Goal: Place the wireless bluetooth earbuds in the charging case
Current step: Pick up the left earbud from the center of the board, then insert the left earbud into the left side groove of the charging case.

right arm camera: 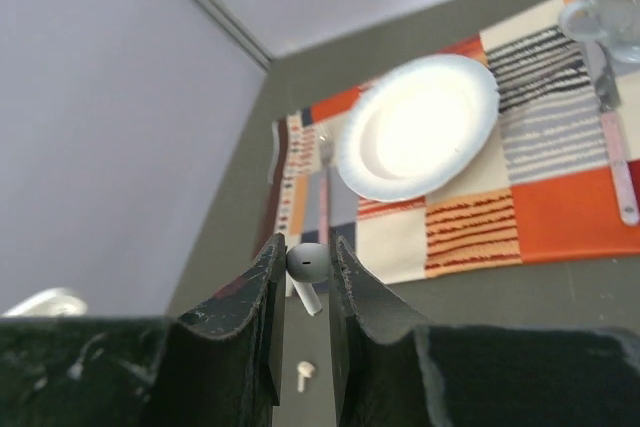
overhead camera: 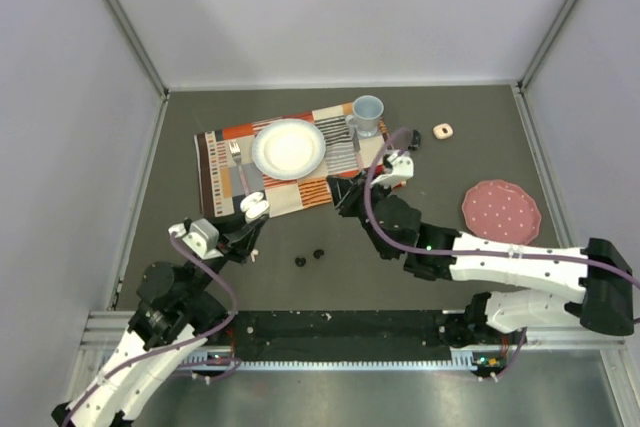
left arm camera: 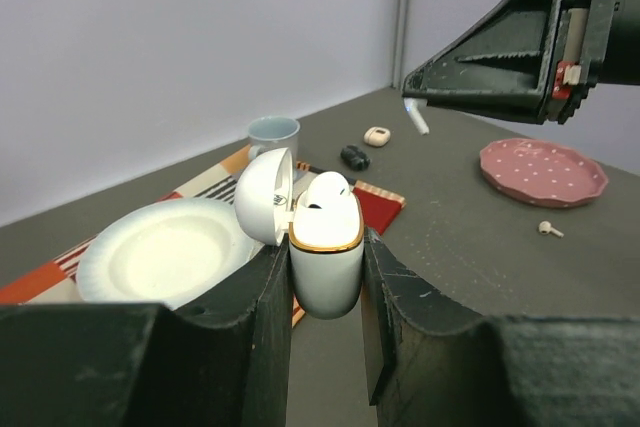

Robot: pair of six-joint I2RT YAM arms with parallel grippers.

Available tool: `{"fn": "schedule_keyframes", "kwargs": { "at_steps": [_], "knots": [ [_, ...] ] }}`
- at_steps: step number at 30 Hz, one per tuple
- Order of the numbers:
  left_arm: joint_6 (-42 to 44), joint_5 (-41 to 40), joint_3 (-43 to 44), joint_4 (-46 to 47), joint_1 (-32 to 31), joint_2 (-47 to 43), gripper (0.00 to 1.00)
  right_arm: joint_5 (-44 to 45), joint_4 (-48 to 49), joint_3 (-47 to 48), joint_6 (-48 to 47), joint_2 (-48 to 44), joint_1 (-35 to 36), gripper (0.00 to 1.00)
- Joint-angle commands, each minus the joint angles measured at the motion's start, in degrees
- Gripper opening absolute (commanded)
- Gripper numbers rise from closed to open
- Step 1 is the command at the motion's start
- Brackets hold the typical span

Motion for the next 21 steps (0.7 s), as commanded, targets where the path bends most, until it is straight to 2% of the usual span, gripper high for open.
{"fn": "schedule_keyframes", "kwargs": {
  "at_steps": [1, 6, 13, 21],
  "knots": [
    [-3.1, 4.7, -2.1, 11.8, 0.2, -5.8, 0.00, 0.4, 11.9, -3.5, -4.1, -6.0, 1.8, 0.00],
    [-5.1, 7.0, -4.8, 19.9, 0.2, -3.4, 0.00, -3.1, 16.1, -5.0, -5.8, -8.9, 2.6, 0.00],
    [-7.9, 11.2, -8.3, 30.3, 0.2, 1.3, 0.00, -5.3, 26.7, -7.0, -12.0, -9.7, 5.3, 0.00],
    [-8.3, 11.0, -8.8, 32.7, 0.2, 3.7, 0.00, -5.4, 37.5, -5.2, -21.6, -5.6, 11.3, 0.00]
  ]
}}
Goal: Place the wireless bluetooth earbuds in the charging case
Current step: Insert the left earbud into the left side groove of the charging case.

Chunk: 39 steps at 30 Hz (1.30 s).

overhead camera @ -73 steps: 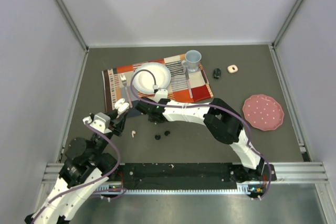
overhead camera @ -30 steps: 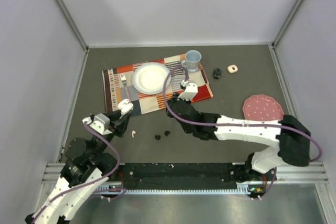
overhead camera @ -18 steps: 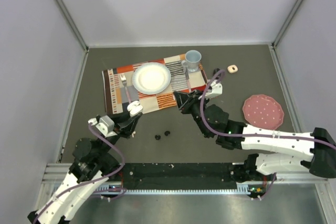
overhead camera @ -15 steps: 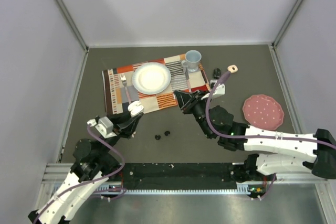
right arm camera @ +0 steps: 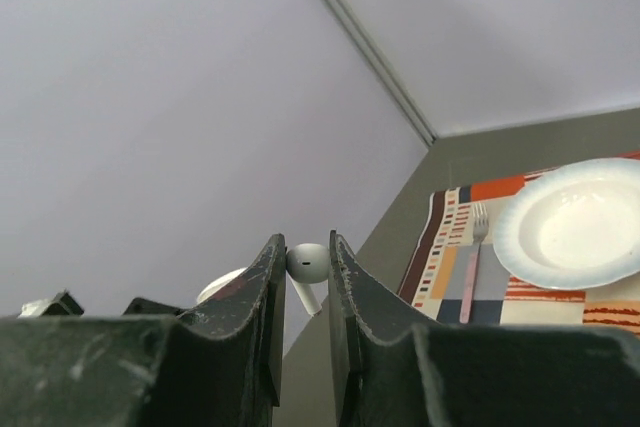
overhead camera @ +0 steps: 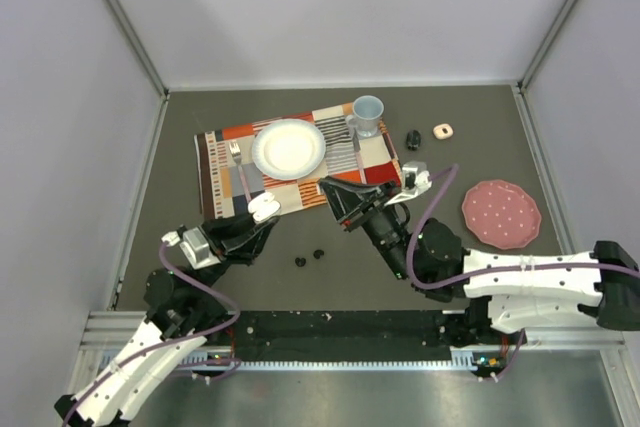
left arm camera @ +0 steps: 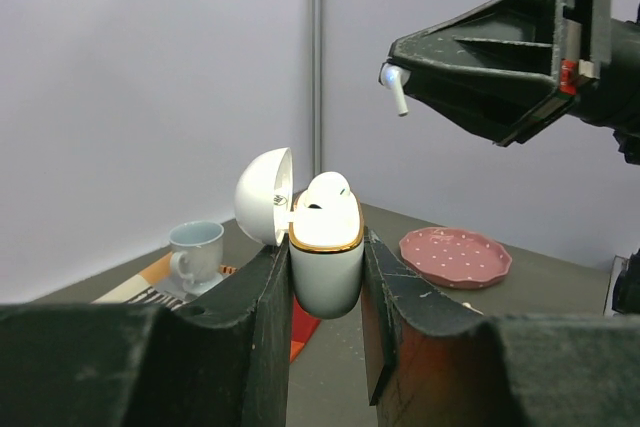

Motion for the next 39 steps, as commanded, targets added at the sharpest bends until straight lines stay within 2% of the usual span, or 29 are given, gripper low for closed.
{"fn": "schedule_keyframes", "kwargs": {
  "at_steps": [1, 21, 39],
  "knots": [
    [-0.8, 0.7, -0.2, 5.7, 0.2, 1.1, 0.00, -1.2, 9.3, 2.3, -7.9, 2.6, 4.0, 0.00],
    [-1.8, 1.3, -0.5, 7.1, 0.2, 4.6, 0.00, -4.3, 15.5, 10.7, -18.7, 14.6, 9.4, 0.00],
    [-2.0, 1.7, -0.4, 7.7, 0.2, 4.2, 0.00, -5.5, 11.9, 15.3, -16.7, 20.3, 9.3, 0.00]
  ]
}}
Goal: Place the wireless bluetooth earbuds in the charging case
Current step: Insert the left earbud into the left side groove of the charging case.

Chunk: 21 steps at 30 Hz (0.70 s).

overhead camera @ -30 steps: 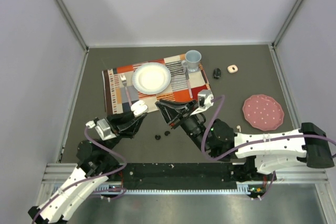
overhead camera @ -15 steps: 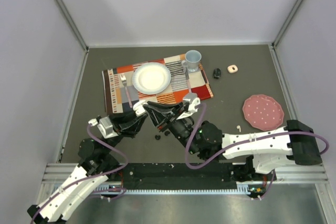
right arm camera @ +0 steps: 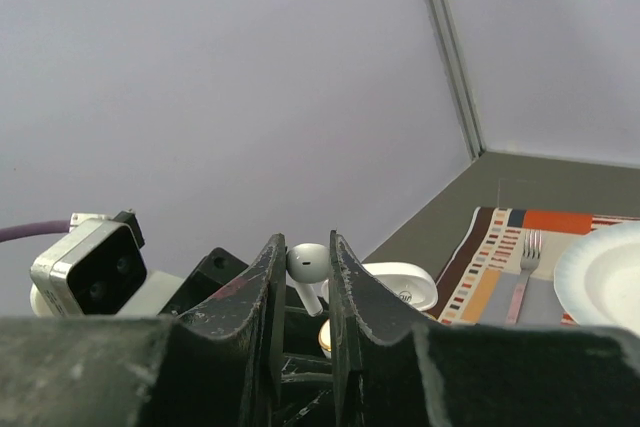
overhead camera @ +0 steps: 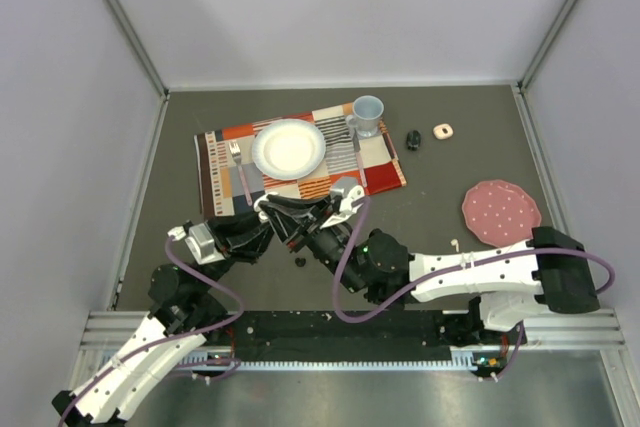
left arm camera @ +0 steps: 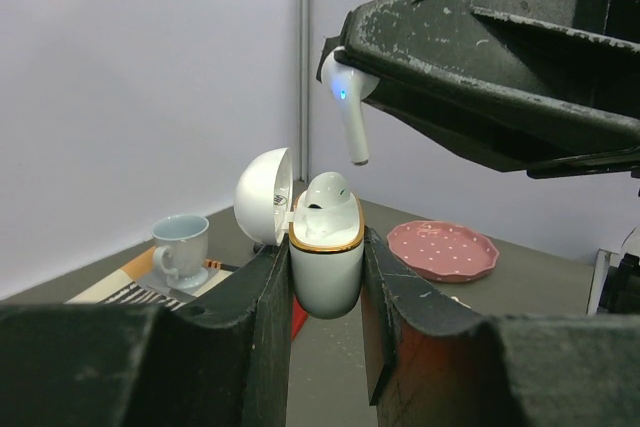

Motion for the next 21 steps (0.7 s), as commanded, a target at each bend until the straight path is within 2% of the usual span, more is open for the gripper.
{"fn": "schedule_keyframes", "kwargs": {
  "at_steps": [1, 21],
  "knots": [
    [-0.4, 0.3, 0.0, 3.9, 0.2, -0.1, 0.00, -0.4, 0.7, 2.7, 0.7, 1.1, 0.9, 0.00],
    [-0.8, 0.3, 0.8, 3.2, 0.2, -1.9, 0.00, 1.2, -0.7, 2.9, 2.7, 2.9, -0.5, 0.00]
  ]
}}
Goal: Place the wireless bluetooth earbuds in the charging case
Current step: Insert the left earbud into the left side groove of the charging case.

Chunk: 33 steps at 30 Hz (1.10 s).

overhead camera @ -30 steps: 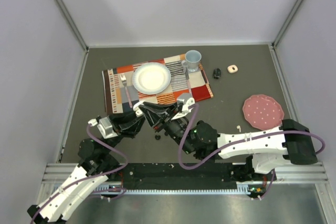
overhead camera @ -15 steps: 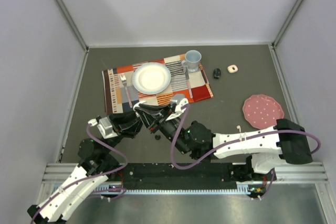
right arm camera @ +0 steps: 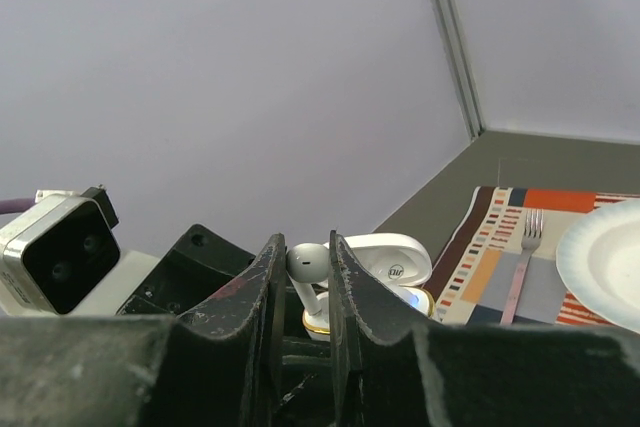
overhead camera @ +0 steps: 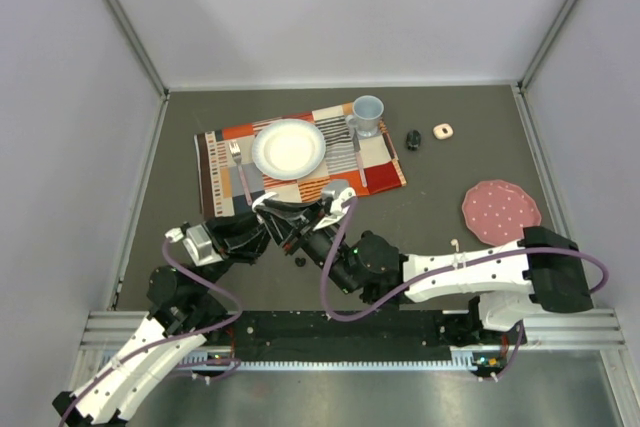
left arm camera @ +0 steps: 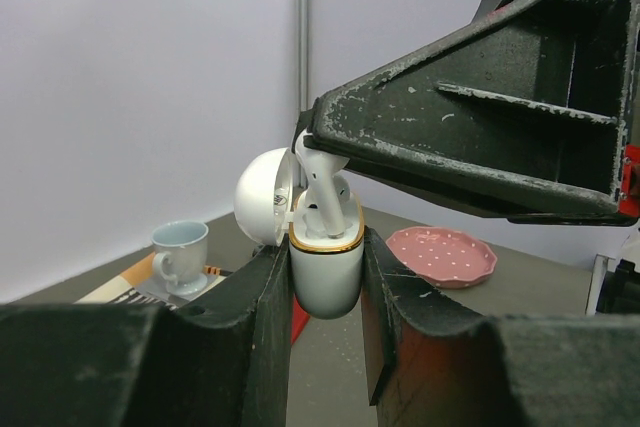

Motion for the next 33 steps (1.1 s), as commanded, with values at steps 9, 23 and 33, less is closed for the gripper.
{"fn": "schedule_keyframes", "kwargs": {
  "at_steps": [9, 23, 33],
  "knots": [
    [-0.6, 0.1, 0.9, 3.0, 0.2, -1.4, 0.00, 2.0, 1.0, 3.2, 1.9, 2.2, -0.7, 0.00],
    [-0.5, -2.1, 0.9, 3.0, 0.2, -2.6, 0.00, 1.0, 1.8, 1.4, 1.2, 1.7, -1.2, 0.00],
    [-0.8, -2.6, 0.9, 4.1, 0.2, -3.1, 0.00, -0.3, 0.2, 2.1, 2.6, 2.6, -1.1, 0.00]
  ]
}}
